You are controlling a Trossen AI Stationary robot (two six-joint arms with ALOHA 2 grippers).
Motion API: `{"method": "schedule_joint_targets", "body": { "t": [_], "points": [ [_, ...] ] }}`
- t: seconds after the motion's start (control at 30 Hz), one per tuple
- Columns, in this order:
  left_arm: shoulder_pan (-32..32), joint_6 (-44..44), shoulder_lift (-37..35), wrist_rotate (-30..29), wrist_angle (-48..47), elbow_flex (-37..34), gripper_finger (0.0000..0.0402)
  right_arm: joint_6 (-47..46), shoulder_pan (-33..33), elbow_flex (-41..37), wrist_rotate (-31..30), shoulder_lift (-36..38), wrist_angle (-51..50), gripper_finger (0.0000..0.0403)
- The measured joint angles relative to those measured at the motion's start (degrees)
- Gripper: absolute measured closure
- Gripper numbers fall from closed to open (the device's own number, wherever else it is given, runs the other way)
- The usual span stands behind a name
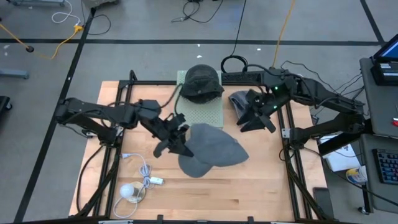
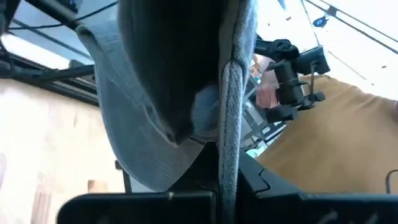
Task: Pick & Place hat
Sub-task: Put the left gray cap on the shelf
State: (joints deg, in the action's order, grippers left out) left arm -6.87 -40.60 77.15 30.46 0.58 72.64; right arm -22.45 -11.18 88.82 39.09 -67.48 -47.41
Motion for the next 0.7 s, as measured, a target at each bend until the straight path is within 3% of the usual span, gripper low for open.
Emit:
{"method": "schedule_joint_targets", "body": {
  "t": [0.47,0.7],
  "points": [
    [0.1,0.9,-2.2,-5.5,-3.4,0.0,0.0394,-6.9,0.0,0.0,0.2,-0.1,13.5,0.0216],
    [0.5,0.4,-2.2,-6.8,-4.4,0.0,0.0394,-9.4,1.7,0.0,0.1,-0.9,13.5,0.0216]
  ]
}}
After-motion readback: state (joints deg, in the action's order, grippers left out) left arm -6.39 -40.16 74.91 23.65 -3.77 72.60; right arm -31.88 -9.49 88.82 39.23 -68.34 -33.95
